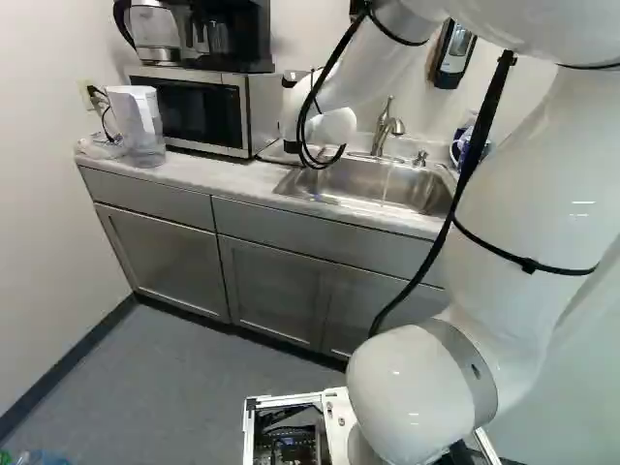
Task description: Rinse the cup and place it in the tray
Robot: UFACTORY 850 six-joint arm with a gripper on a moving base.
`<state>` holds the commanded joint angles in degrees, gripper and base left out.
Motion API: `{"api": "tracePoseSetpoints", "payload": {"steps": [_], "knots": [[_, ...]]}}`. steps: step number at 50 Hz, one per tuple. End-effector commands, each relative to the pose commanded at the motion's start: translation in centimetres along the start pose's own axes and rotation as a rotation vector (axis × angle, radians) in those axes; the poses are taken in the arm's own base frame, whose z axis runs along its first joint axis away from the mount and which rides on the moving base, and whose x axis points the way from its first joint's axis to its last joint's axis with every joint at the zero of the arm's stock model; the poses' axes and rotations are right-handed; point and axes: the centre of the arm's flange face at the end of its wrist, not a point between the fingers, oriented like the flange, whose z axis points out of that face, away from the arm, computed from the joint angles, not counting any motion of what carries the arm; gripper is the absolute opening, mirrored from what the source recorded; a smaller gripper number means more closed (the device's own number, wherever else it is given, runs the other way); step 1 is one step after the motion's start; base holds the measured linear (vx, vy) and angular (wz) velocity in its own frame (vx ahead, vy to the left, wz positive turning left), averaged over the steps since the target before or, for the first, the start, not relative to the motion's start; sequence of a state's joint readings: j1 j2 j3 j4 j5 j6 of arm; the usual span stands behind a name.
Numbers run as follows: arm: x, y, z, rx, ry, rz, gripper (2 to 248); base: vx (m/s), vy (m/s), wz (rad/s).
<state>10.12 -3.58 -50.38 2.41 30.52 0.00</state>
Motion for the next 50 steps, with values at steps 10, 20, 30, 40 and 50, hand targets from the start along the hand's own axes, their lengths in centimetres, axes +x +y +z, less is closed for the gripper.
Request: {"api": "tracePoseSetpoints", "payload": {"steps": [10, 20, 30, 40, 50], "knots": [[0.0, 1.5, -0.2, -0.027, 0.001, 0.006, 122, 0.000, 0.000, 0.000], [0.0, 3.0, -0.5, -0.055, 0.001, 0.012, 122, 0.000, 0.000, 0.000], [0.0, 4.4, -0.7, -0.083, 0.002, 0.019, 122, 0.000, 0.000, 0.000], [0.0, 5.9, -1.0, -0.112, 0.003, 0.025, 122, 0.000, 0.000, 0.000], [0.0, 7.4, -1.3, -0.140, 0.003, 0.032, 122, 0.000, 0.000, 0.000]]}}
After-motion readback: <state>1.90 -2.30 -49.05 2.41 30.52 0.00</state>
